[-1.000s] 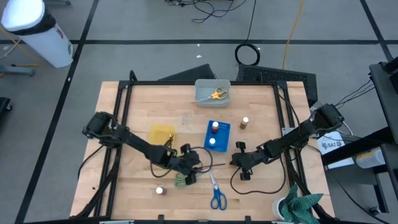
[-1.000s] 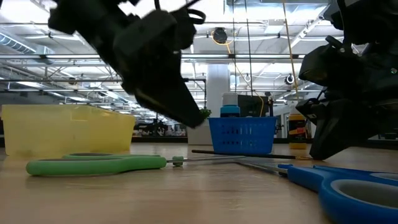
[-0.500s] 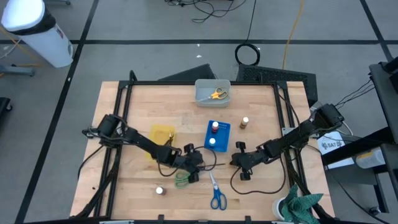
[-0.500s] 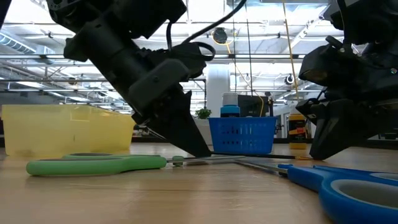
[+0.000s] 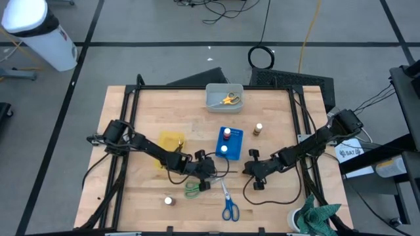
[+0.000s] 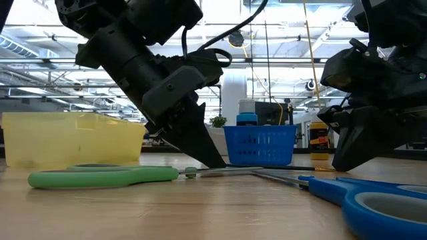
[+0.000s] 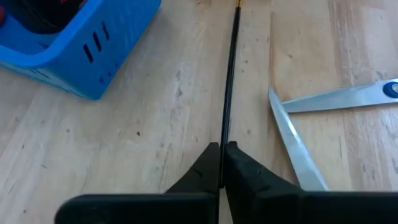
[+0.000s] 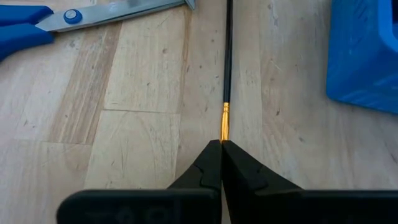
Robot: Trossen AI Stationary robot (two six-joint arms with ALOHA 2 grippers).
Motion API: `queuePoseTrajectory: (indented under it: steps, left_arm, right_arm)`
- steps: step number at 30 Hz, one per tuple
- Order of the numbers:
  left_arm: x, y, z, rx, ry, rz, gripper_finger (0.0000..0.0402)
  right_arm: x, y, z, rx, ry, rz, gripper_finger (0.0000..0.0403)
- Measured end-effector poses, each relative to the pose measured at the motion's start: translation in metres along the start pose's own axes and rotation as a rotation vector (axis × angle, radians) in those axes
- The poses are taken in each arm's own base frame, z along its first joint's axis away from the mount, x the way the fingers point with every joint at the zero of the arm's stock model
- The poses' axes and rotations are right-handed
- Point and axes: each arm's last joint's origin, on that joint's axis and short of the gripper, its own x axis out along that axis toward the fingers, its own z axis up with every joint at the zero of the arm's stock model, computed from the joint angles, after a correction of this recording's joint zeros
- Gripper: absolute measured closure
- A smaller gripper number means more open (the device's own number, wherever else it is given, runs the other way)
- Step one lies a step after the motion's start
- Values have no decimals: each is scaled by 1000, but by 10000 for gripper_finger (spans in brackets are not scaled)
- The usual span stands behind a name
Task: Pick & Place Paint Supplies
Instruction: Put the gold paint brush into the yellow bin
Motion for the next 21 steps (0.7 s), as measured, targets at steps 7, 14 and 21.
queuePoseTrajectory:
  steps: [7, 14, 21]
  left_arm:
    - [-15, -2, 8, 9, 2, -24, 395]
    - [-73, -22, 23, 51, -100, 63, 400]
    - [-141, -43, 11, -26, -166, 209, 401]
  right_arm:
    - [-4, 1, 7, 10, -61, 27, 403]
    - [-33, 6, 21, 16, -175, 107, 403]
    - [-65, 13, 33, 21, -324, 177, 403]
